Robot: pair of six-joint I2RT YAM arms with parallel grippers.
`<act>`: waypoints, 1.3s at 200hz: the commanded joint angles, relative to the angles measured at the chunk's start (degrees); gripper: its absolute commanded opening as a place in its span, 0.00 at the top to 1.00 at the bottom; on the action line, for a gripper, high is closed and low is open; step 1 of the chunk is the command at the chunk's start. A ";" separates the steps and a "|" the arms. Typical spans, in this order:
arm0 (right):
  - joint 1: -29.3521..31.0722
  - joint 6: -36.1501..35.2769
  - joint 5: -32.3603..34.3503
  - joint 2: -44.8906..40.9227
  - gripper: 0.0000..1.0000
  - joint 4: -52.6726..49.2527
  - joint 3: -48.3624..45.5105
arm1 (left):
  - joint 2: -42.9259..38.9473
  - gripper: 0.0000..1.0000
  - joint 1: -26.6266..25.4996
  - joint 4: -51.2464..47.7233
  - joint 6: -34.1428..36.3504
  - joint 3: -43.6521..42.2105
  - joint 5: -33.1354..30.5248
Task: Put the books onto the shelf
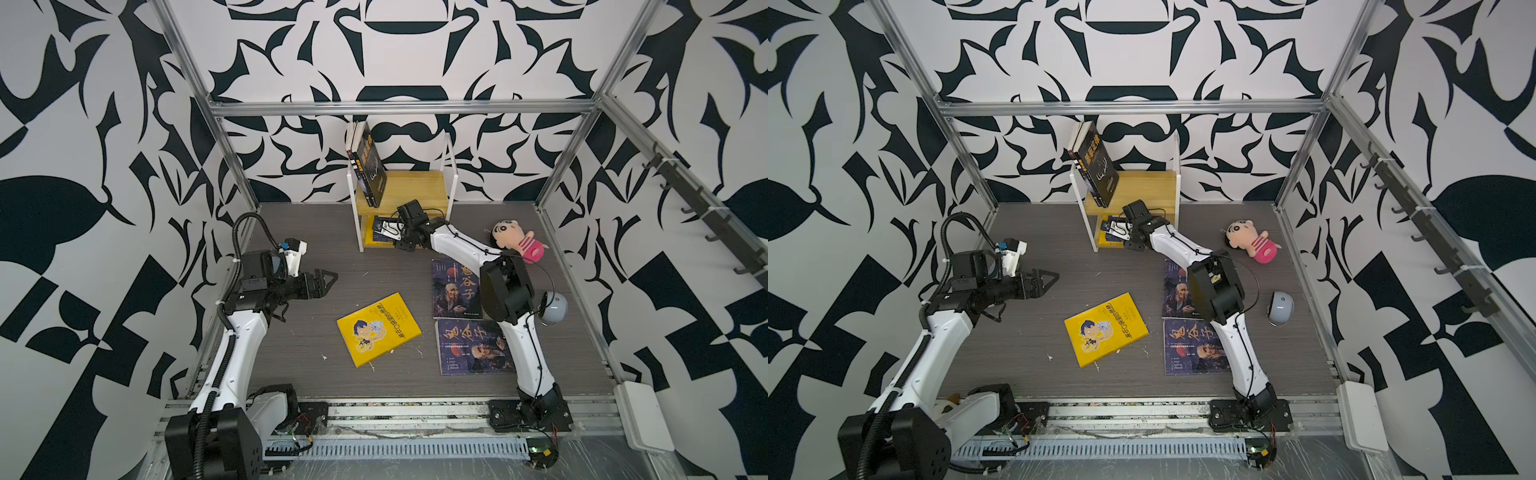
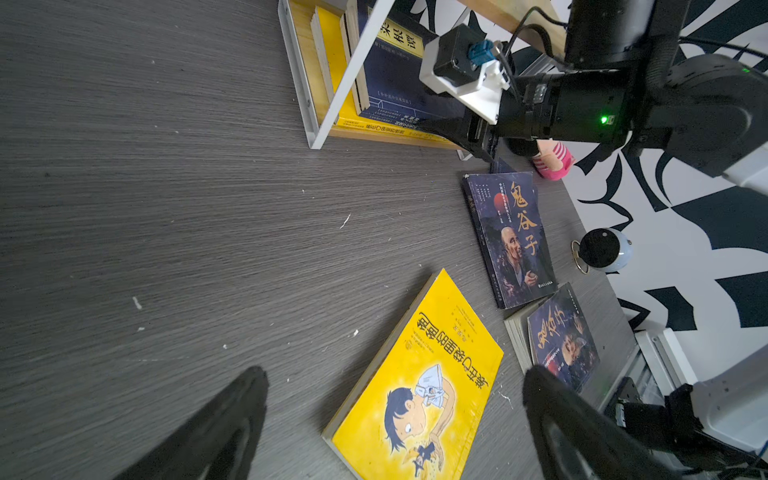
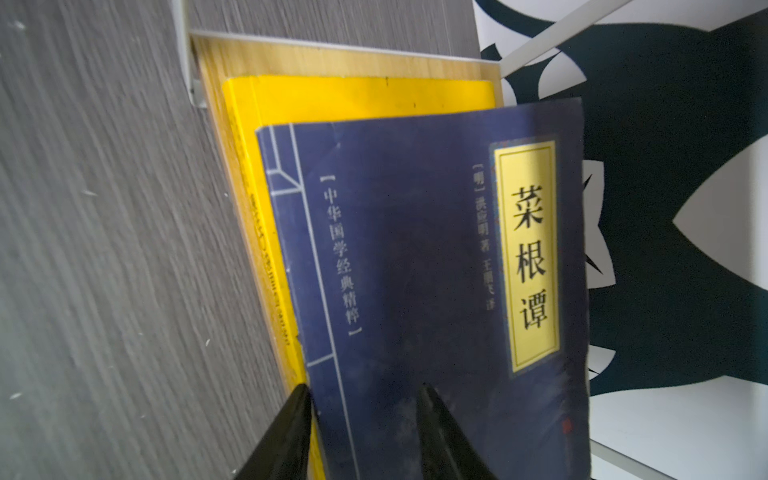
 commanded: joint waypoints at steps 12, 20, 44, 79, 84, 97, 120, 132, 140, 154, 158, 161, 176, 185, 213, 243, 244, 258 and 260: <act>-0.29 1.11 0.93 -1.31 0.62 2.17 3.01 | 0.42 0.00 0.39 0.11 -0.22 -0.32 1.32; -0.24 1.10 0.95 -1.40 0.63 2.18 3.00 | 0.55 0.01 0.37 0.16 -0.23 -0.28 1.28; -0.53 1.31 0.78 -1.40 0.65 2.44 3.09 | 0.27 0.01 0.44 0.22 -0.32 -0.49 1.48; -0.55 1.32 0.29 -2.25 0.63 1.75 2.91 | 0.31 0.00 0.54 0.12 -0.21 -0.38 1.40; -0.52 1.38 0.05 -2.51 0.61 1.62 2.78 | 0.26 0.00 0.54 0.13 -0.15 -0.41 1.39; -0.33 1.68 -0.28 -3.49 0.57 0.99 2.51 | 0.21 0.01 0.60 0.08 -0.18 -0.54 1.43; 0.31 3.77 -1.51 -7.26 0.51 -0.83 0.48 | 0.25 0.01 0.63 -0.27 -0.04 -0.50 1.07; 0.57 6.35 -3.80 -9.90 0.48 -2.38 -1.57 | 0.16 0.01 0.63 -0.31 -0.32 -0.58 1.13; 1.06 7.93 -4.74 -11.91 0.46 -3.83 -2.87 | 0.00 0.01 0.67 -0.38 -0.60 -0.67 1.07; 1.95 11.63 -6.34 -15.33 0.44 -6.42 -5.20 | -0.40 0.01 0.62 -1.15 -1.20 -0.65 1.13; 2.25 12.72 -6.57 -16.40 0.43 -6.64 -6.19 | -0.50 0.01 0.68 -1.40 -1.41 -0.61 1.11; 2.50 13.71 -6.68 -17.21 0.43 -6.73 -7.09 | -0.62 0.00 0.67 -1.71 -2.03 -0.42 1.13; 3.65 18.56 -7.04 -21.60 0.41 -6.96 -11.75 | -0.86 0.00 0.63 -1.61 -7.20 0.02 2.61; 4.35 21.92 -7.36 -24.60 0.41 -5.58 -15.99 | -0.97 0.00 0.80 -0.64 -11.16 -0.12 4.66; 7.33 32.22 -7.44 -34.38 0.39 1.64 -30.28 | -0.71 0.00 0.72 -0.07 -17.48 -1.11 5.00; 11.85 48.05 0.20 -41.31 0.38 2.87 -38.56 | 0.42 0.00 0.79 -3.41 -21.06 -1.37 3.62; 11.97 48.72 0.44 -41.52 0.38 2.83 -38.78 | 0.54 0.00 0.75 -3.66 -21.24 -1.33 3.61; 12.62 58.58 1.92 -43.97 0.39 2.40 -42.32 | 2.09 0.00 0.74 -6.62 -23.74 -1.10 3.80; 12.62 59.90 1.98 -44.41 0.39 2.37 -42.74 | 2.36 0.00 0.79 -7.05 -24.06 -1.09 3.82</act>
